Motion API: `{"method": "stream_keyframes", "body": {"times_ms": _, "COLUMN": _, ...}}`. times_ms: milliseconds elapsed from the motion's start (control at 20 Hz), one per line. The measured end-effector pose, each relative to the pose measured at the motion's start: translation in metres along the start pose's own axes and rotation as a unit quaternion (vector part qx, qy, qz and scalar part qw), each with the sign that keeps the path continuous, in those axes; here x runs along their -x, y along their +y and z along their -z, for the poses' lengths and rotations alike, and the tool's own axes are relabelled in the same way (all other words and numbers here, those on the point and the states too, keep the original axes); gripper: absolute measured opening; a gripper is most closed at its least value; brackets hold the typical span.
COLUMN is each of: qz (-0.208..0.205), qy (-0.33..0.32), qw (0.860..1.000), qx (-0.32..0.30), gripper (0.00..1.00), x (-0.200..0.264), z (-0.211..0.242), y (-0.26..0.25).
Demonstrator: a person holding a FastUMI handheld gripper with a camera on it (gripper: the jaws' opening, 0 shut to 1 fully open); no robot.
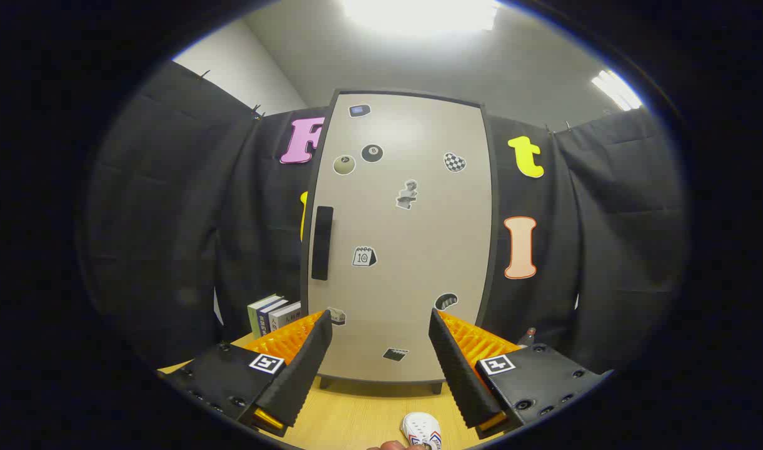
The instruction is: Open the shoe cabinet door, grab the shoes and put them into the shoe cabinet, then close the shoe cabinet door.
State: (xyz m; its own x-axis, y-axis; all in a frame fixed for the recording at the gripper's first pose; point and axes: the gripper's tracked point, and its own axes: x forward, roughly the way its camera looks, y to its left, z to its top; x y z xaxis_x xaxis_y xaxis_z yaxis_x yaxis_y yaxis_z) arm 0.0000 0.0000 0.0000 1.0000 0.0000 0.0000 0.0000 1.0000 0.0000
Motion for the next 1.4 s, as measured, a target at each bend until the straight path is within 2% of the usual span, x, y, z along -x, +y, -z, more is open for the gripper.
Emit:
{"method": "stream_keyframes", "body": {"times_ms": 1000, "qz": -0.004, "qy": 0.011, "qw": 1.0, "qx": -0.015, "gripper": 0.97, "x": 0.006, "z": -0.004, "y": 0.007}}
{"method": "stream_keyframes", "body": {"times_ms": 1400, "qz": -0.029, "qy": 0.027, "qw": 0.999, "qx": -0.018, "gripper": 0.97, "x": -0.025, "z": -0.018, "y": 0.025}}
